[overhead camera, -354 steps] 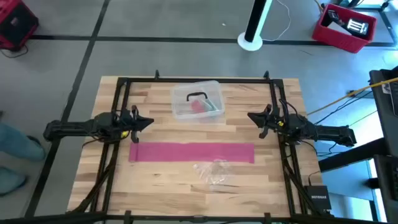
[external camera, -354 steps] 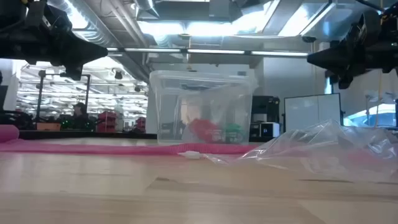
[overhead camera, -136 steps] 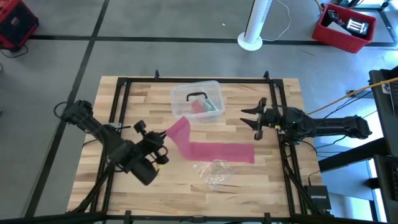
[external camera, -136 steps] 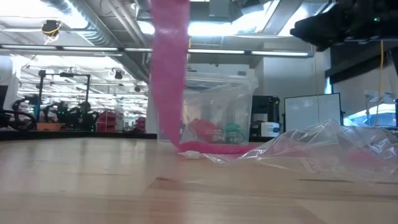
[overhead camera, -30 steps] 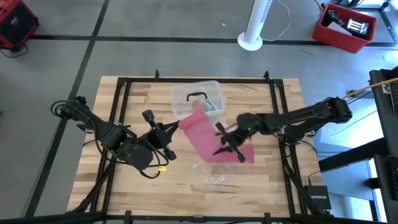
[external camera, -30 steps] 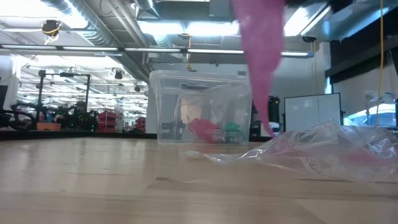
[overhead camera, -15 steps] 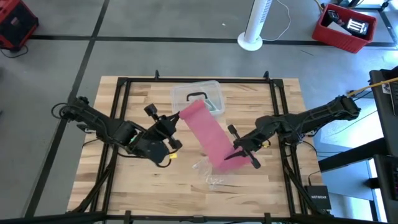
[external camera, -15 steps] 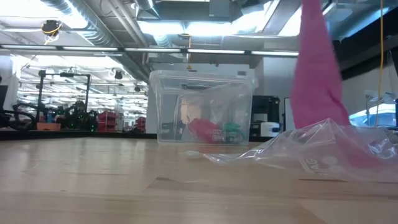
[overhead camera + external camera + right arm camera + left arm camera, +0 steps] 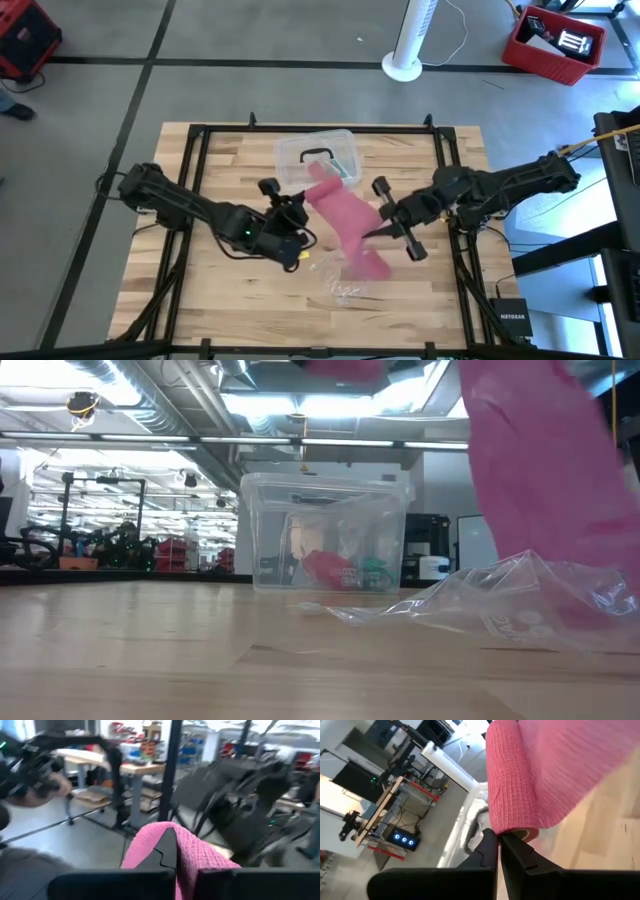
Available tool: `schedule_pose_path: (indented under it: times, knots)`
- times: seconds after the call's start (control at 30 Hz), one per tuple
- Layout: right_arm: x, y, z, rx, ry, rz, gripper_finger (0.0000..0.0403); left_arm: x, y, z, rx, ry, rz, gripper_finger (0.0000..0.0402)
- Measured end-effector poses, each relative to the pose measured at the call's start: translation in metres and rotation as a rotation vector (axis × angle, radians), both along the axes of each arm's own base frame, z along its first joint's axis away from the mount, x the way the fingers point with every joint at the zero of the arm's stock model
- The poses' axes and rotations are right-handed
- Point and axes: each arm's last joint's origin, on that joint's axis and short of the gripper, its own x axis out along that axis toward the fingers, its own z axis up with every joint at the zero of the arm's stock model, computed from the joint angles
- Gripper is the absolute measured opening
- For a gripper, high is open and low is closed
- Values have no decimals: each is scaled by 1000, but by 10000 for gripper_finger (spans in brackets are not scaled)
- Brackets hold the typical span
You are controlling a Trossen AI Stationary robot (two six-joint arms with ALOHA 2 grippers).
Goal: Roll bandage
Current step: Roll the pink bandage
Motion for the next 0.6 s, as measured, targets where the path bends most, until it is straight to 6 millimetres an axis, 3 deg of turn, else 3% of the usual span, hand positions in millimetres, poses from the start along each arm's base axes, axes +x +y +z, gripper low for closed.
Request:
schedule_pose_path:
  times: [0.1, 0.27, 0.6]
  knots:
    - [7, -6, 8, 0, 4, -52, 4, 11, -2, -13, 1, 53, -20, 0]
    - [28, -22, 4, 19, 42, -210, 5, 27, -9, -34, 0, 124, -77, 0]
    - [41, -65, -2, 142, 110, -408, 5, 31, -35, -44, -51, 138, -190, 0]
